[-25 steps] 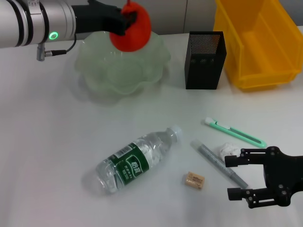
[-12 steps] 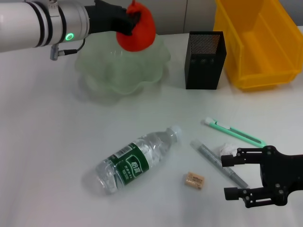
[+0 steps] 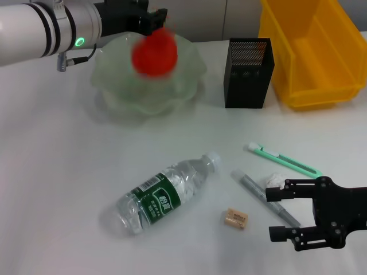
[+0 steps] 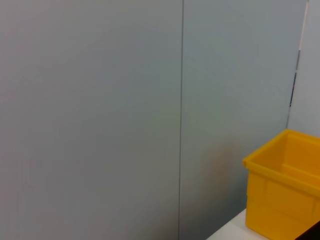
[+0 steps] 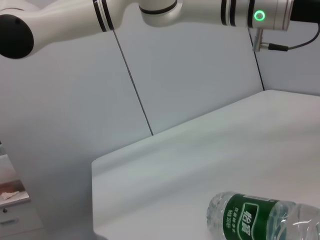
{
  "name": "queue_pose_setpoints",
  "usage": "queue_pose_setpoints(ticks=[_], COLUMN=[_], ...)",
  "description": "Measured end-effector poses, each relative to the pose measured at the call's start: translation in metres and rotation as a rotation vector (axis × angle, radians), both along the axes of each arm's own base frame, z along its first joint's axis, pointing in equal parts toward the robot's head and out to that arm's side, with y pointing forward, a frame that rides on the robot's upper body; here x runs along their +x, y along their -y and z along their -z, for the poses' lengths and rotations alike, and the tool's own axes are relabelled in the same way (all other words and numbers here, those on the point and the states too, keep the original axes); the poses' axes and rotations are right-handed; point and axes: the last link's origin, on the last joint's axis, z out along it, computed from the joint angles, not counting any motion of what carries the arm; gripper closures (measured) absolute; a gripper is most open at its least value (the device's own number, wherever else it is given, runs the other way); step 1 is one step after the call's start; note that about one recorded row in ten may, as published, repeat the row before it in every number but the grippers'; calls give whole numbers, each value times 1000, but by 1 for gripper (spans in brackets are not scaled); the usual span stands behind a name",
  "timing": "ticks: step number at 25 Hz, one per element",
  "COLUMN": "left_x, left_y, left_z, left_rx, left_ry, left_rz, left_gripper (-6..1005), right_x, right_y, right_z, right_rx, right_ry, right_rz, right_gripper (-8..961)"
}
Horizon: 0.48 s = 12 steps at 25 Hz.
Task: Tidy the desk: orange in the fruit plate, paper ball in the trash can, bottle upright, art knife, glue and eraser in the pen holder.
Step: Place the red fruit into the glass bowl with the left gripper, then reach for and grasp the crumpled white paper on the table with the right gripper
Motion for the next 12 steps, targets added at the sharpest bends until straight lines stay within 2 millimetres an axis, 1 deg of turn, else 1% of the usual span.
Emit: queue_pose_setpoints(ticks=[7,10,12], left_x=[-2,-6,-9], left_y=[1,7,18], left_z=[1,0,-1], left_rx=[-1,-27,-67], left_ry=[-5,-13,-7], left_rz=[0,25,75], left_gripper=[490,425,347], right_x=[-2,-3,-3], right_y=[-2,-3,-4], right_z=[0,0,-1], right_rx=[1,3,8], right_ry=[-2,-3,-2], right_rz=[-7,-10,-6], right_gripper=[204,204,203])
